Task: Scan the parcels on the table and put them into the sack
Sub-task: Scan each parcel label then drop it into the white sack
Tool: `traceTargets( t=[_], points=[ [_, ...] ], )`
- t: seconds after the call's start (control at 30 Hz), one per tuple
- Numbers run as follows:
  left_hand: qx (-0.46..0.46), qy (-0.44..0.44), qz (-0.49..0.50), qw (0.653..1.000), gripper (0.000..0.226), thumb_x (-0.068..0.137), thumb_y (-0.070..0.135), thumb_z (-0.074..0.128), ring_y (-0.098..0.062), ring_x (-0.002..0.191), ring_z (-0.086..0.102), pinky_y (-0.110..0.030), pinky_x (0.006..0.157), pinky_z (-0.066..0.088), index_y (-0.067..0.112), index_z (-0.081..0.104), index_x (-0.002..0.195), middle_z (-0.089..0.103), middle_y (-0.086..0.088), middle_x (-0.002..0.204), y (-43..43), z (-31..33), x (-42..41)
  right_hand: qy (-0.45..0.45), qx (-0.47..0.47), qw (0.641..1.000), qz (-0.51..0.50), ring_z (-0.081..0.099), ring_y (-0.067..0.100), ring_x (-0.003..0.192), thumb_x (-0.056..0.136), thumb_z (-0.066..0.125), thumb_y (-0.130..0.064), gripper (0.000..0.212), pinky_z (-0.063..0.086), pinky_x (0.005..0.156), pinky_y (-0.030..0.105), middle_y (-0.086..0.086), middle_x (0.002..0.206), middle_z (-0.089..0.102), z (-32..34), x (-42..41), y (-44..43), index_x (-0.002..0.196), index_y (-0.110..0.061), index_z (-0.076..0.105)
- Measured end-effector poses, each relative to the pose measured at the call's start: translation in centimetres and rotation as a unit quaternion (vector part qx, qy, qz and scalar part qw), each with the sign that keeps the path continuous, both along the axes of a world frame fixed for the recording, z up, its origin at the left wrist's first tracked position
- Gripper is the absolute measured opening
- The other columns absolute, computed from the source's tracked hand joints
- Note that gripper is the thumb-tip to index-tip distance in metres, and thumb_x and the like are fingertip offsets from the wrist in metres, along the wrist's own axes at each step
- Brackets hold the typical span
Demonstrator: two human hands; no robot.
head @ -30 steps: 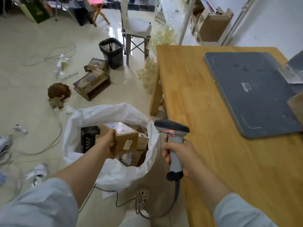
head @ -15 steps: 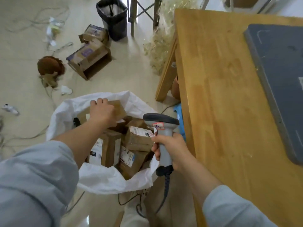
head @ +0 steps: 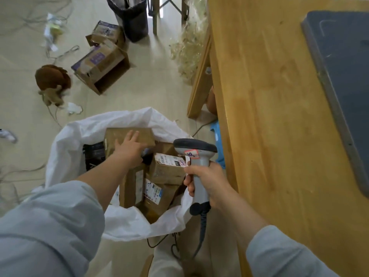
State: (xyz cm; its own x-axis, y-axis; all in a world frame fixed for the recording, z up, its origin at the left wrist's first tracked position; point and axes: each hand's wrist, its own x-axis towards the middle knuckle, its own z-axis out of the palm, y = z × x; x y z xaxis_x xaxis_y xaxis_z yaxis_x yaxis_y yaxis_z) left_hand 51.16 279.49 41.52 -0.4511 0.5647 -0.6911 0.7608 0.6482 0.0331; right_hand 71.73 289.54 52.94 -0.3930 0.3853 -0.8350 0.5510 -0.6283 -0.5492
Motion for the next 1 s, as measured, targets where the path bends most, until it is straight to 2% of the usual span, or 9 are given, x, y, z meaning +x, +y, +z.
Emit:
traceTargets(
  t=[0.1,0.33,0.5,0.63,0.8,0.9,1.0],
  points=[
    [0.046,0.002,0.012,0.999,0.057,0.090,0.020,0.059,-0.029,0.148,-0.008,-0.063,0.115,0.007,0.035,0.041,0.142,-0.001,-0.008,0.162,0.8,2.5,1.9,0.008,0.007,1.000,-0.006,0.050,0.017,0.041,0.086,0.062,-0.005,0.010,0.044,0.043,0.025,0.010,0.056,0.059,1.6,0.4,-0.4,0.093,0.001,0.058],
    [0.146,0.082,-0.020,0.986,0.064,0.096,0.029,0.052,-0.028,0.148,0.000,-0.056,0.117,0.011,0.027,0.022,0.151,0.007,-0.008,0.161,3.6,9.7,8.5,0.048,0.022,0.995,-0.084,0.048,0.015,0.037,0.082,0.064,0.000,0.008,0.043,0.042,0.023,0.008,0.052,0.058,7.7,4.5,-1.1,0.082,-0.003,0.057],
    [0.215,0.129,-0.040,0.967,0.063,0.096,0.022,0.049,-0.025,0.148,0.008,-0.052,0.118,0.009,0.020,0.020,0.151,0.014,-0.008,0.160,4.5,16.1,14.2,0.079,0.052,0.980,-0.172,0.046,0.017,0.037,0.081,0.063,0.003,0.011,0.041,0.041,0.023,0.008,0.050,0.055,12.4,10.9,-2.2,0.076,-0.004,0.056],
    [0.252,0.142,-0.083,0.954,0.059,0.093,0.022,0.048,-0.027,0.142,0.024,-0.042,0.117,0.018,0.015,0.024,0.147,0.026,-0.009,0.155,4.7,20.6,19.8,0.103,0.094,0.962,-0.236,0.045,0.018,0.038,0.083,0.062,0.002,0.015,0.039,0.042,0.025,0.010,0.052,0.055,15.9,17.9,-3.6,0.072,-0.005,0.055],
    [0.319,0.097,-0.161,0.929,0.058,0.095,0.021,0.045,-0.030,0.131,0.041,-0.036,0.106,0.032,0.015,0.024,0.149,0.030,-0.007,0.153,7.0,26.4,31.3,0.112,0.159,0.912,-0.360,0.045,0.017,0.038,0.081,0.063,0.002,0.019,0.039,0.043,0.023,0.009,0.051,0.054,20.0,29.6,-5.6,0.065,-0.003,0.054],
    [0.352,0.045,-0.204,0.912,0.061,0.096,0.025,0.048,-0.029,0.128,0.044,-0.036,0.101,0.038,0.014,0.022,0.151,0.033,-0.007,0.151,8.4,29.1,38.9,0.104,0.188,0.877,-0.430,0.046,0.016,0.039,0.078,0.063,0.004,0.017,0.040,0.044,0.024,0.008,0.051,0.054,21.5,36.2,-6.1,0.066,-0.003,0.053],
    [0.379,-0.022,-0.227,0.897,0.065,0.095,0.029,0.053,-0.028,0.131,0.042,-0.037,0.102,0.039,0.012,0.024,0.151,0.037,-0.009,0.148,9.7,30.7,45.6,0.085,0.202,0.847,-0.484,0.050,0.018,0.043,0.075,0.065,0.006,0.015,0.044,0.050,0.029,0.007,0.048,0.056,22.5,41.8,-6.4,0.072,-0.003,0.054]
  ],
)
